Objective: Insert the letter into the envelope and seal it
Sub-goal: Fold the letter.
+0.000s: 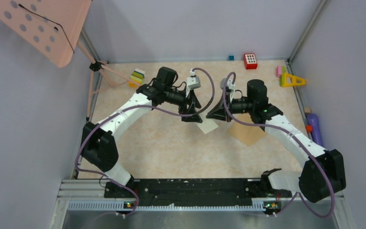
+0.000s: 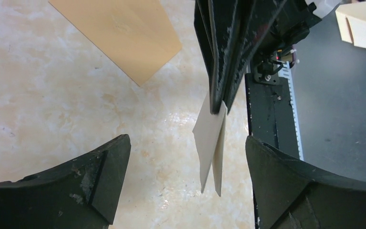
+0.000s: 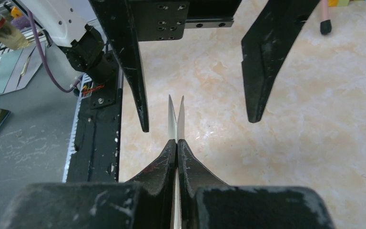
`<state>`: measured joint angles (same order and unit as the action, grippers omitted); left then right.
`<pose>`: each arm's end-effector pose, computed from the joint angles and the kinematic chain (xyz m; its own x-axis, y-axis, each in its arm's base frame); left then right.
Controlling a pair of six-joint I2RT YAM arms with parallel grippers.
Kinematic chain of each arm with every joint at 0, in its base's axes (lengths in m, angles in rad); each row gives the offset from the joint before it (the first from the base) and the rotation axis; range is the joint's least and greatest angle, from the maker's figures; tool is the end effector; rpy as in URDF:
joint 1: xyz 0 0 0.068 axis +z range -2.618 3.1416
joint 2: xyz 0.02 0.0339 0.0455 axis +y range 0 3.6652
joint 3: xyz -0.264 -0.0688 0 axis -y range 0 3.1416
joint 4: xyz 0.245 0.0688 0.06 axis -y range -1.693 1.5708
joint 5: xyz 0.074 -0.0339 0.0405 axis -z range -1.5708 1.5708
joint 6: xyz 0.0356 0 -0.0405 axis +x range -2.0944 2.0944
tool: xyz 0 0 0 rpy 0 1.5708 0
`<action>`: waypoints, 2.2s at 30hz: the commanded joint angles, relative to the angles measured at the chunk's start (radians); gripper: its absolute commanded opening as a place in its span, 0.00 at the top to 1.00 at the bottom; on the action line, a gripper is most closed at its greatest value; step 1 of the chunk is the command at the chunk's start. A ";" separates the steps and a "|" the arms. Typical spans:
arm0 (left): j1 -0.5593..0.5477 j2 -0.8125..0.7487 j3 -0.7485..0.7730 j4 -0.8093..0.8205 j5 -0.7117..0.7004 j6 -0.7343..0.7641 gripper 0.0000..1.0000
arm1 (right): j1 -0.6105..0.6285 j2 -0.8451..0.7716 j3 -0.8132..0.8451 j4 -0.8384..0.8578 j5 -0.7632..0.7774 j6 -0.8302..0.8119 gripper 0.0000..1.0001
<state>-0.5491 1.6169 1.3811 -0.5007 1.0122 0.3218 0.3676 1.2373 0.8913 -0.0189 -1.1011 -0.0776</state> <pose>0.2855 -0.2101 0.3159 -0.2866 0.3719 -0.8829 0.9520 0.0070 -0.3061 0.2392 0.1261 0.3042 -0.2591 -0.1374 -0.9560 -0.9630 0.1127 0.2448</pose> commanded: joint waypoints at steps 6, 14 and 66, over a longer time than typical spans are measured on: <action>0.001 -0.026 0.009 0.152 0.045 -0.151 0.10 | 0.054 0.020 0.029 -0.045 -0.007 -0.071 1.00; -0.010 -0.011 0.010 0.146 0.100 -0.148 0.41 | 0.063 0.034 0.034 -0.055 0.008 -0.082 1.00; 0.003 -0.059 0.004 0.100 0.053 -0.074 1.00 | 0.060 0.078 0.101 -0.315 0.033 -0.249 0.52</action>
<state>-0.5571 1.6119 1.3808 -0.4461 1.0428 0.2588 0.4168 1.3205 0.9371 -0.2840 -1.0554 -0.2726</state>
